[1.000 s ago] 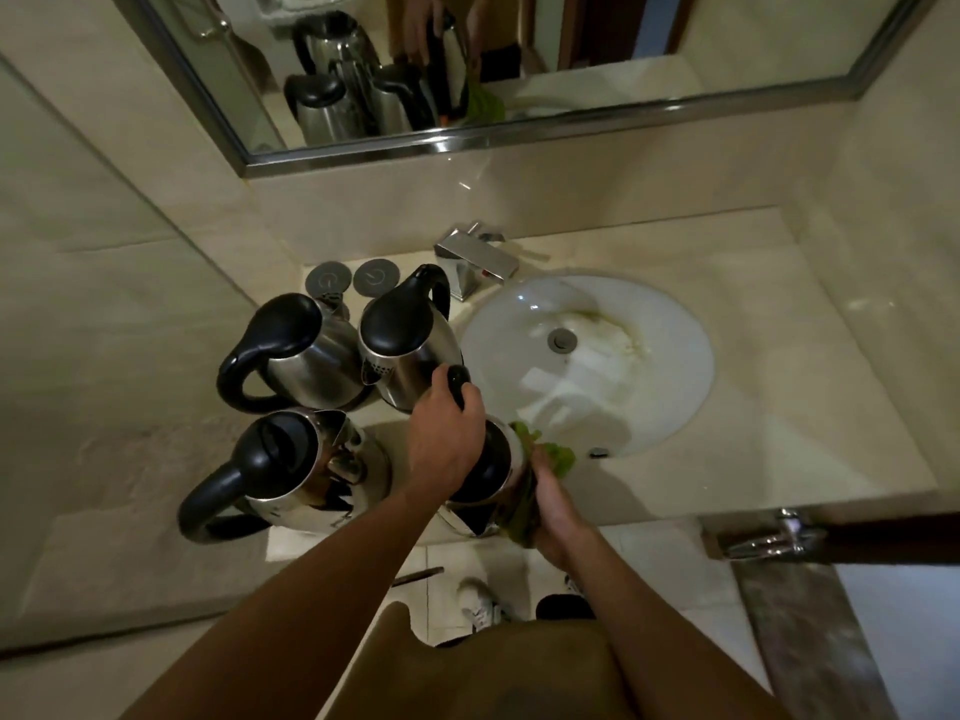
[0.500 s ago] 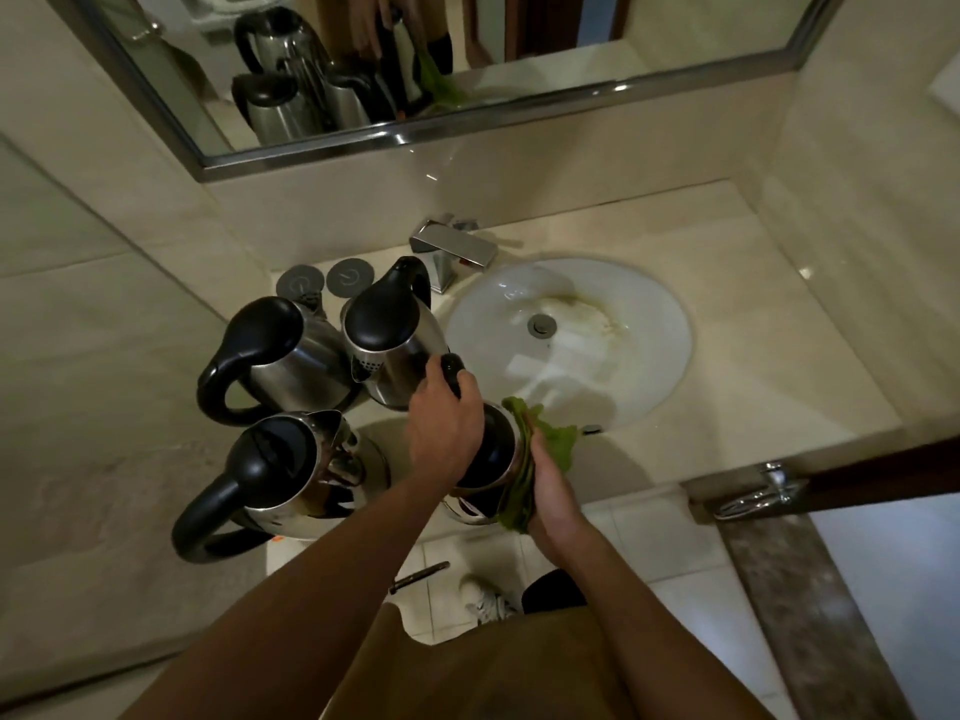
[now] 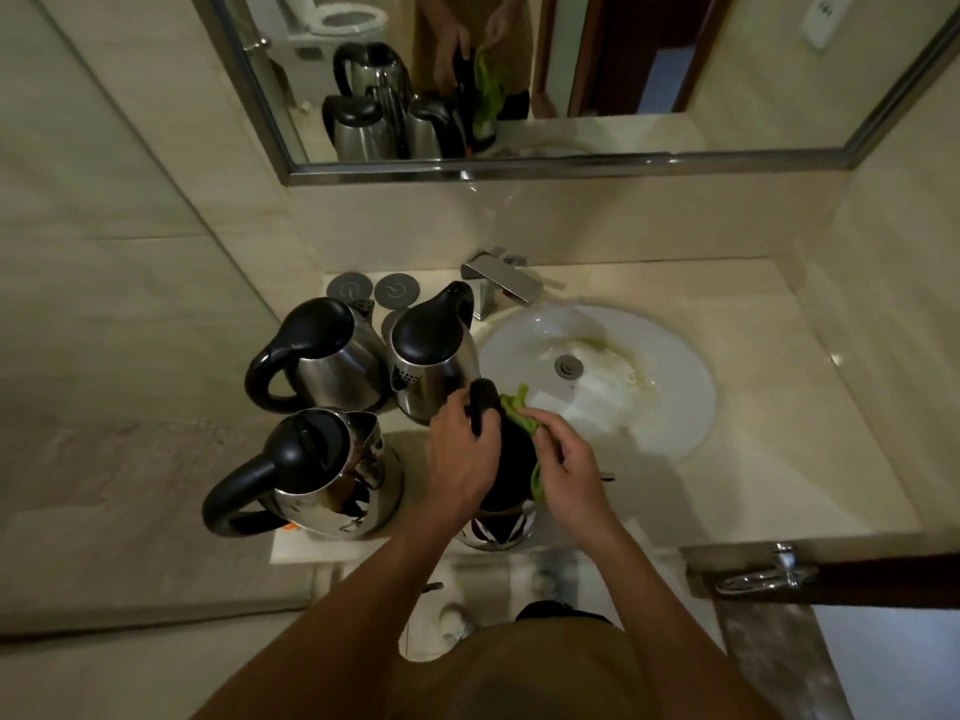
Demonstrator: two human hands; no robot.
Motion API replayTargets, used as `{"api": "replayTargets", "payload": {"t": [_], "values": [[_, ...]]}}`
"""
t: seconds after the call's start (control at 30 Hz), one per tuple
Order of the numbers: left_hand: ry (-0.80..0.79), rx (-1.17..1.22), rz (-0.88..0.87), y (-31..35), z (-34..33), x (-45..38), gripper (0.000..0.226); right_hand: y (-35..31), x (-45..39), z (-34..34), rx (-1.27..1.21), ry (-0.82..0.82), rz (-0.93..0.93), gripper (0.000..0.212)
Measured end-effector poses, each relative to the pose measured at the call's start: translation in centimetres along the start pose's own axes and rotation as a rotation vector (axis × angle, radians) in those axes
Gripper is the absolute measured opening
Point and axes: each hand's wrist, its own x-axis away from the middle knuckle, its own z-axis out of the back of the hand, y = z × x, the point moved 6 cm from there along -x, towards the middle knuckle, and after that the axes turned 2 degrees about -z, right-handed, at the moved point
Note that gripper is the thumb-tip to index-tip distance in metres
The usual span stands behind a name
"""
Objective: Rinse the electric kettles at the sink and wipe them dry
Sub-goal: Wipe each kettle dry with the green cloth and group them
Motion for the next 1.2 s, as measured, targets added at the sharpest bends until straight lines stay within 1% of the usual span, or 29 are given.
{"api": "replayTargets", "payload": {"t": [0.07,0.13,0.23,0.3,0.43,0.57,0.63,0.73,0.77,0.83,0.9,0.93,1.0,1.03,1.1,1.2], "values": [[-0.023,-0.161,-0.025,-0.2,0.1,1.2,0.065,-0.5,-0.5,1.1,-0.011,0.063,0.010,0.030],[-0.035,-0.242,-0.009,-0.3,-0.3,2.7,0.081,-0.8,-1.1,2.0,0.008,0.082,0.029,0.028],[0.018,-0.318,-0.002,-0.1,-1.3,4.9,0.105,-1.9,-2.0,3.2,0.064,0.073,0.085,0.026],[0.060,-0.402,-0.014,-0.6,-1.9,5.6,0.113,-3.1,-2.4,3.8,0.084,0.048,0.114,0.025],[0.099,-0.484,-0.068,-1.5,-2.2,5.4,0.115,-6.4,-2.9,4.2,0.061,-0.067,0.173,0.025],[0.105,-0.397,-0.151,-1.6,-1.7,5.3,0.116,-9.3,-3.4,3.4,-0.051,-0.193,0.187,0.025],[0.067,-0.361,-0.198,-1.5,-1.1,5.0,0.116,-9.8,-3.8,2.8,-0.105,-0.226,0.184,0.025],[-0.078,-0.330,-0.296,-1.1,0.1,4.0,0.118,-8.5,-4.9,2.0,-0.111,-0.215,0.168,0.026],[-0.123,-0.310,-0.310,-1.1,0.5,3.9,0.119,-7.5,-5.2,1.6,-0.085,-0.217,0.142,0.026],[-0.156,-0.259,-0.281,-1.3,1.0,4.2,0.125,-5.1,-5.7,0.7,0.083,-0.234,0.117,0.027],[-0.090,-0.245,-0.203,-2.0,1.1,4.9,0.131,-3.7,-5.7,0.4,0.338,-0.212,0.222,0.027],[-0.042,-0.253,-0.169,-2.4,1.0,5.3,0.131,-3.3,-5.5,0.2,0.424,-0.190,0.283,0.027],[0.029,-0.267,-0.130,-2.8,1.0,5.8,0.125,-3.0,-4.9,-0.6,0.506,-0.195,0.350,0.029],[0.031,-0.259,-0.109,-2.7,1.0,6.1,0.123,-2.9,-4.7,-1.0,0.533,-0.215,0.364,0.031],[0.003,-0.204,-0.070,-2.4,0.9,6.3,0.115,-2.6,-4.4,-1.6,0.578,-0.246,0.353,0.038],[-0.025,-0.178,-0.058,-2.2,1.1,6.1,0.105,-2.3,-4.9,-2.1,0.607,-0.248,0.286,0.049]]}}
